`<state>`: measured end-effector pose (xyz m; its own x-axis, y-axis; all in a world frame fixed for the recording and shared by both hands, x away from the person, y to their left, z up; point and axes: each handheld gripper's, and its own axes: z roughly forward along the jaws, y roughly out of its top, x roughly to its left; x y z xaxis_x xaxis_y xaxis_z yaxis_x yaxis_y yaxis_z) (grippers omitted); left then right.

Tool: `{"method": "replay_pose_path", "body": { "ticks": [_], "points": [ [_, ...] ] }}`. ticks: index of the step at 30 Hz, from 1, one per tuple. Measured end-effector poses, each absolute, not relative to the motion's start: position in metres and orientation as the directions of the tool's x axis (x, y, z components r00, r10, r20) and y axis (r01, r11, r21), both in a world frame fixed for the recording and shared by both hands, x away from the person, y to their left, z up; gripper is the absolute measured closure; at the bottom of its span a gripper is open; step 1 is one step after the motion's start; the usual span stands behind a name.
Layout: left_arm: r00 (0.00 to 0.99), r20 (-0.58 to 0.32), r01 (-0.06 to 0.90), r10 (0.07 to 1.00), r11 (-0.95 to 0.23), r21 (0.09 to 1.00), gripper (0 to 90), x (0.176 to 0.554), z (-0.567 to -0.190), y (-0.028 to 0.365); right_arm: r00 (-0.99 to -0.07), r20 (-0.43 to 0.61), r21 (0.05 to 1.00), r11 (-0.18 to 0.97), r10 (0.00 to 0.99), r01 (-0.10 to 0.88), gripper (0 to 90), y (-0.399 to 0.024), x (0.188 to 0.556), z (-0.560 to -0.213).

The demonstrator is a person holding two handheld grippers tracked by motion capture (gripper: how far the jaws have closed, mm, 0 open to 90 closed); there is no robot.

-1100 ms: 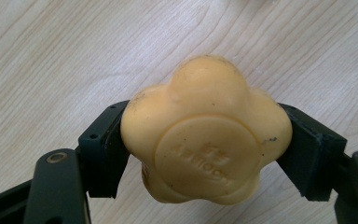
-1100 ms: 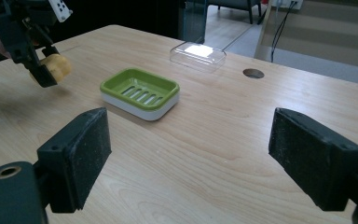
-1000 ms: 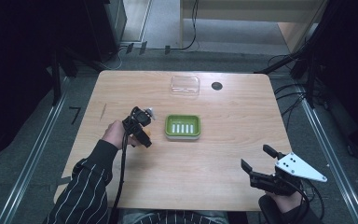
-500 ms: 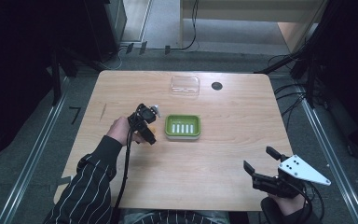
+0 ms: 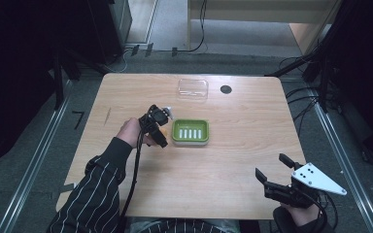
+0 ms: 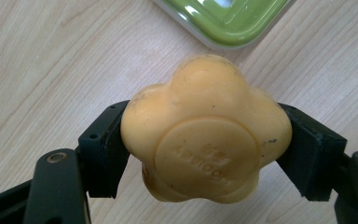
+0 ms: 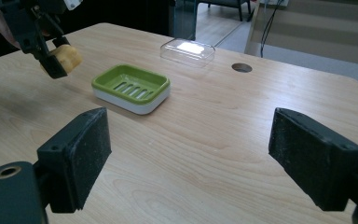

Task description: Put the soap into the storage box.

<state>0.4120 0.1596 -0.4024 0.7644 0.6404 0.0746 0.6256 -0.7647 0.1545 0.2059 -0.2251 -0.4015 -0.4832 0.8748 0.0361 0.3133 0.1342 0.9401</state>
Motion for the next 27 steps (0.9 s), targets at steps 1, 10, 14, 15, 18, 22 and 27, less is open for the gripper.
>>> {"method": "replay_pose_path", "body": {
  "ticks": [1,10,14,15,18,22,27],
  "points": [
    [0.764,0.078,0.624,0.641,-0.764,0.164,25.8,0.412,-0.403,0.159,-0.482,0.037,0.94,0.133,0.875,0.314,13.5,-0.225,0.206,-0.402],
    [0.778,0.084,0.604,0.622,-0.778,0.17,25.9,0.417,-0.399,0.149,-0.482,0.034,0.939,0.136,0.876,0.315,13.4,-0.225,0.205,-0.402],
    [0.784,0.084,0.597,0.615,-0.784,0.17,25.9,0.419,-0.398,0.146,-0.481,0.036,0.939,0.135,0.876,0.316,13.5,-0.225,0.205,-0.402],
    [0.786,0.085,0.593,0.613,-0.785,0.176,25.8,0.419,-0.398,0.146,-0.481,0.035,0.939,0.136,0.876,0.316,13.5,-0.225,0.204,-0.402],
    [0.789,0.087,0.588,0.608,-0.789,0.179,25.8,0.42,-0.397,0.143,-0.478,0.036,0.938,0.135,0.878,0.319,13.5,-0.226,0.204,-0.402],
    [0.794,0.086,0.58,0.602,-0.792,0.189,25.9,0.422,-0.394,0.139,-0.475,0.036,0.938,0.134,0.879,0.319,13.5,-0.226,0.203,-0.402],
    [0.803,0.089,0.566,0.589,-0.8,0.199,25.9,0.425,-0.391,0.133,-0.473,0.035,0.937,0.136,0.88,0.321,13.5,-0.226,0.202,-0.402]
  ]
}}
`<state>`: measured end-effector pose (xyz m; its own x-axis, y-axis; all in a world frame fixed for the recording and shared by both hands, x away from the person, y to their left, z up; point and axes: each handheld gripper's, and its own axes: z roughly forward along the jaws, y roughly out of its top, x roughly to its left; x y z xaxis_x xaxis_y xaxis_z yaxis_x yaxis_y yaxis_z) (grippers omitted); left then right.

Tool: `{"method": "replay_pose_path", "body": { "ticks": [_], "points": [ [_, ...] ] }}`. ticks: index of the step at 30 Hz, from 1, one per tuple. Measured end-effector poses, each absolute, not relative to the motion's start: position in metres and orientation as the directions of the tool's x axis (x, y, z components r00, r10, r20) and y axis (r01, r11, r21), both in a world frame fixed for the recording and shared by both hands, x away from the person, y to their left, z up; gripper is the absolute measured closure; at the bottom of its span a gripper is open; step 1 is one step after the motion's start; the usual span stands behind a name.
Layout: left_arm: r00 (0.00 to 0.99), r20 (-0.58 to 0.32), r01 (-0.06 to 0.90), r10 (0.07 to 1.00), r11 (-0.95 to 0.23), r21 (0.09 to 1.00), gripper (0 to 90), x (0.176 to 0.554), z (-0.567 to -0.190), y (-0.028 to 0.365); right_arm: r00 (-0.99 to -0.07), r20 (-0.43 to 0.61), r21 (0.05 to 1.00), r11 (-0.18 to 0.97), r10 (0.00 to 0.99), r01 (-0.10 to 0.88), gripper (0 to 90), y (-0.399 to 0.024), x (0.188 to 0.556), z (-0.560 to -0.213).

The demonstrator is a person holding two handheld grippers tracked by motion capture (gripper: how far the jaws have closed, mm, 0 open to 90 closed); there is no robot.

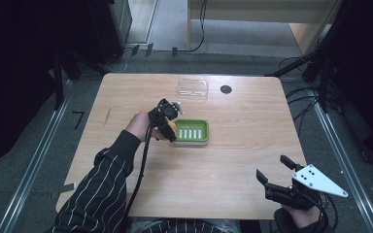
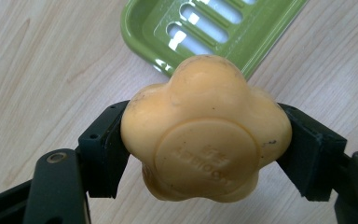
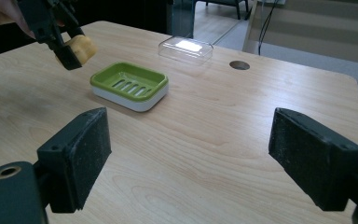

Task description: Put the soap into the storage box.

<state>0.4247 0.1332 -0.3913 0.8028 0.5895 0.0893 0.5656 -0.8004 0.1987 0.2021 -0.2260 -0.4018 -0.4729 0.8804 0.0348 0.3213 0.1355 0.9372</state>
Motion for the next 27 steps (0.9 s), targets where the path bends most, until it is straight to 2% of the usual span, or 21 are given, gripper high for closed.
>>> {"method": "replay_pose_path", "body": {
  "ticks": [27],
  "points": [
    [0.836,0.095,0.516,0.54,-0.834,0.196,25.9,0.436,-0.389,0.108,-0.447,0.034,0.937,0.127,0.894,0.326,13.5,-0.232,0.194,-0.402]
  ]
}}
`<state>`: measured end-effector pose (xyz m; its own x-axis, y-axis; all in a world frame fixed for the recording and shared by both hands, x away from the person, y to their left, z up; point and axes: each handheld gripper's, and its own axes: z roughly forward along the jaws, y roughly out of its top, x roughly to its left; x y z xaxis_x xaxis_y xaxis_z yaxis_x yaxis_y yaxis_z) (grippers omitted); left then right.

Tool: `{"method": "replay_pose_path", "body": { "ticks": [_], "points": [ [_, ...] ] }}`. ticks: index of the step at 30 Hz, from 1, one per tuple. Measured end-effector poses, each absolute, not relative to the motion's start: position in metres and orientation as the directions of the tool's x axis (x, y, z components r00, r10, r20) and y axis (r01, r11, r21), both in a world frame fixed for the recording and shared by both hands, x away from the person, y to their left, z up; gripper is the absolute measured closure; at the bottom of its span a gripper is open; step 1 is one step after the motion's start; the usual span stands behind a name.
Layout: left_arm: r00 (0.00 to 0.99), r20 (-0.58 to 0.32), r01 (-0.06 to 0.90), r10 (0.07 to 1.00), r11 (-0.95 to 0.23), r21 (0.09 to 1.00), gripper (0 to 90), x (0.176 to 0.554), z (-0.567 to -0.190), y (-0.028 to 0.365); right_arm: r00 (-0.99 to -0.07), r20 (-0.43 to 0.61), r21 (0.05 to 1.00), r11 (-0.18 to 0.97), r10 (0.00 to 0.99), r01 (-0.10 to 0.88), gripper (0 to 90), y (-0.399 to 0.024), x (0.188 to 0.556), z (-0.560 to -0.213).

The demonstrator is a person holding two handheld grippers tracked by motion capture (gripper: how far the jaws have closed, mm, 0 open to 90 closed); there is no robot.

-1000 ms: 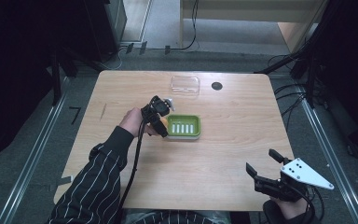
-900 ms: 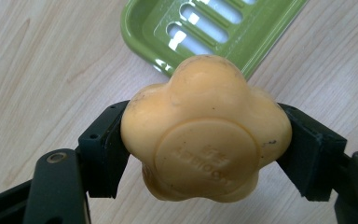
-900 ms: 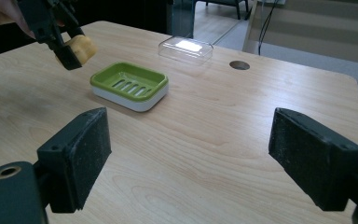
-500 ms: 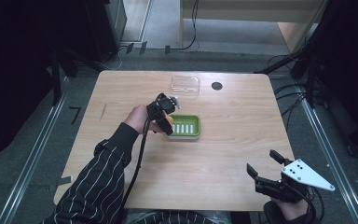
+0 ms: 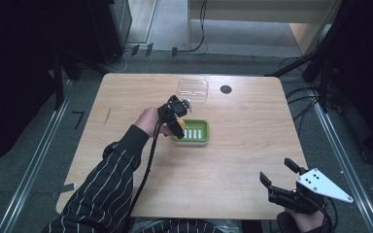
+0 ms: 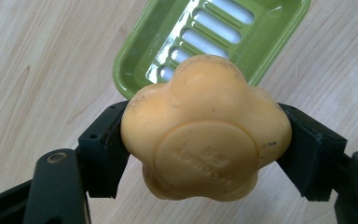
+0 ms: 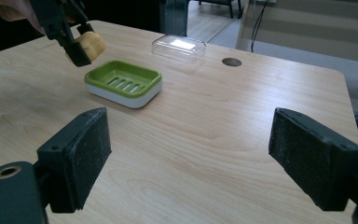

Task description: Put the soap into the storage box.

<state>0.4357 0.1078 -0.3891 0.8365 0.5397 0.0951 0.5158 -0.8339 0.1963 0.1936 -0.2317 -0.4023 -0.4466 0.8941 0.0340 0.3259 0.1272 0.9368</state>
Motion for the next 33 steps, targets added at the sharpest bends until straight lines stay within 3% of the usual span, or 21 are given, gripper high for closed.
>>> {"method": "replay_pose_path", "body": {
  "ticks": [33],
  "points": [
    [0.853,0.088,0.49,0.514,-0.848,0.201,25.8,0.45,-0.402,0.086,-0.406,0.032,0.936,0.115,0.913,0.333,13.4,-0.239,0.181,-0.403]
  ]
}}
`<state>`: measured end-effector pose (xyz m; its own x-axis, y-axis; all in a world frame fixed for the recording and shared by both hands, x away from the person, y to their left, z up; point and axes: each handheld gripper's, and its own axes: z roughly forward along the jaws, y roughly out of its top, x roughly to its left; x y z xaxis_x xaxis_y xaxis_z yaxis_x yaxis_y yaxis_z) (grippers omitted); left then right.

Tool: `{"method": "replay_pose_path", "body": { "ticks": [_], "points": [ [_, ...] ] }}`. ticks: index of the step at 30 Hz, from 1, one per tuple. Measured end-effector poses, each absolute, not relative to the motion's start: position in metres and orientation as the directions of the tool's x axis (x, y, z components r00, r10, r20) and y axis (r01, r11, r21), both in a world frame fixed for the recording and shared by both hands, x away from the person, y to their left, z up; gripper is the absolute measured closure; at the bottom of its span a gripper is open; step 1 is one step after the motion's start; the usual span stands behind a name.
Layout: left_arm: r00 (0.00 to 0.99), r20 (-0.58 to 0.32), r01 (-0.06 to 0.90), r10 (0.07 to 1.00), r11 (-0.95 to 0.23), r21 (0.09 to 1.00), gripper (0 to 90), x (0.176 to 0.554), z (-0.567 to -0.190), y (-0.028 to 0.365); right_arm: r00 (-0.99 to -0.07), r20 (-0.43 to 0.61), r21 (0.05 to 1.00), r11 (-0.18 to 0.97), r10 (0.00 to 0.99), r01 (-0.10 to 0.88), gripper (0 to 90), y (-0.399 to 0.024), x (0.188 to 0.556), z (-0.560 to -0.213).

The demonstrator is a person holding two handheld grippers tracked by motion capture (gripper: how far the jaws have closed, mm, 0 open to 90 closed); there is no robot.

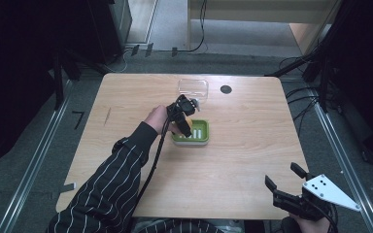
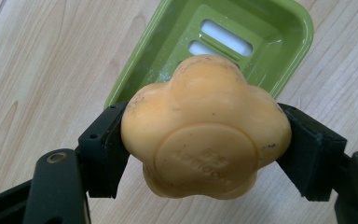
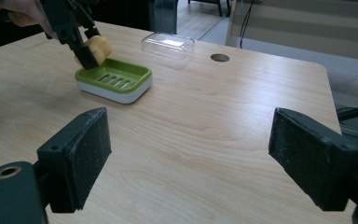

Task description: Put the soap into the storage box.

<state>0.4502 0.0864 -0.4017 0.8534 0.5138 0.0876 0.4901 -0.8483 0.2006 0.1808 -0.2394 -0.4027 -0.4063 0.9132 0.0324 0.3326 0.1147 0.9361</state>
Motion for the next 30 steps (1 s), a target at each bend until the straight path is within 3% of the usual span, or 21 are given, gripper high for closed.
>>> {"method": "replay_pose_path", "body": {
  "ticks": [30],
  "points": [
    [0.845,0.086,0.508,0.528,-0.841,0.185,25.7,0.46,-0.423,0.071,-0.39,0.03,0.935,0.112,0.92,0.336,13.5,-0.242,0.176,-0.403]
  ]
}}
